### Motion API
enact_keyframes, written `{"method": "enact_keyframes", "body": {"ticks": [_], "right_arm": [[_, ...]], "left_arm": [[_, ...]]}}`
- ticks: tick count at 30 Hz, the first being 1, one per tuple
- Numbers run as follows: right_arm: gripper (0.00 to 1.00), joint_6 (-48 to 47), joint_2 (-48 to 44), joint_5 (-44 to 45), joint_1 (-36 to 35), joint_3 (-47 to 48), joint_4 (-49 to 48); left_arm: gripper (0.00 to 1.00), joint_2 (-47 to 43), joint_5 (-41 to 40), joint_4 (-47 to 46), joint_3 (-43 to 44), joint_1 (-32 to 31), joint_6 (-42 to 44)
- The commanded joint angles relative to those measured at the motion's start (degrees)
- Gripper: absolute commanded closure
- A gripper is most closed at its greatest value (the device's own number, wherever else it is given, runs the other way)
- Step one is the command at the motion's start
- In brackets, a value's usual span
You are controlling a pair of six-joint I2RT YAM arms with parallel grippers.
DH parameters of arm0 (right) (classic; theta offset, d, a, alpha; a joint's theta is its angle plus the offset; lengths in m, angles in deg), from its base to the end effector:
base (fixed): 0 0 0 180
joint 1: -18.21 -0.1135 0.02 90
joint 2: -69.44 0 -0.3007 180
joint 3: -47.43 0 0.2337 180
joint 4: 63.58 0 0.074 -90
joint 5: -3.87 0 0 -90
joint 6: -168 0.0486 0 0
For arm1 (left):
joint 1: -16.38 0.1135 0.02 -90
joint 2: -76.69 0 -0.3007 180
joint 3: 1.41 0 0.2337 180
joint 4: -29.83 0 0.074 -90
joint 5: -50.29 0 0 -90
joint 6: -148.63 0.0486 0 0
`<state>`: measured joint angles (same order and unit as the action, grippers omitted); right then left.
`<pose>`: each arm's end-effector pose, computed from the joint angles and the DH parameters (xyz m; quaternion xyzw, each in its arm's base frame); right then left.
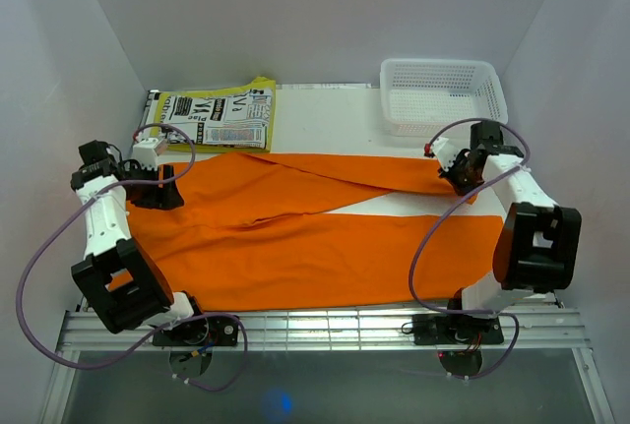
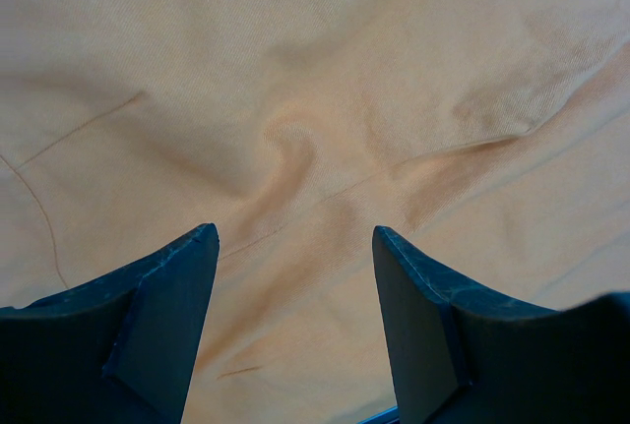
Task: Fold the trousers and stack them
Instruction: Flatten the trousers out
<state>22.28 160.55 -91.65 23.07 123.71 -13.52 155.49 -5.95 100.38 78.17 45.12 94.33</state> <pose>0.3030 -0.0211 0.2435 -0.4281 0.8760 -0.0689 0.2112 0.2189 0.0892 0.3043 0.1081 0.9372 -0.1522 0.2946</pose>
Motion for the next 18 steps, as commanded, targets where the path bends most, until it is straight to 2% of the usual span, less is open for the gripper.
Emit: {"method": "enact_keyframes", "body": {"ticks": [1, 11, 15, 18], "right_arm": [[0.92, -1.67, -8.48, -0.28, 0.59, 5.65, 8.05], [0.92, -3.43, -24.03, -2.39, 0.50, 12.94, 27.39], [0.92, -2.81, -26.60, -2.39, 0.59, 15.32, 30.65], [0.92, -2.28, -26.51, -0.03, 0.59, 13.31, 26.89]], "left_arm": [[0.25, -3.39, 2.10, -1.54, -1.59, -0.17, -0.81], [0.25, -6.20, 3.86, -4.09, -6.96, -0.17, -1.16], [0.25, -6.56, 3.77, -5.14, -8.63, -0.17, -1.25], [0.24, -6.56, 3.51, -5.49, -9.07, -0.17, -1.60]]}}
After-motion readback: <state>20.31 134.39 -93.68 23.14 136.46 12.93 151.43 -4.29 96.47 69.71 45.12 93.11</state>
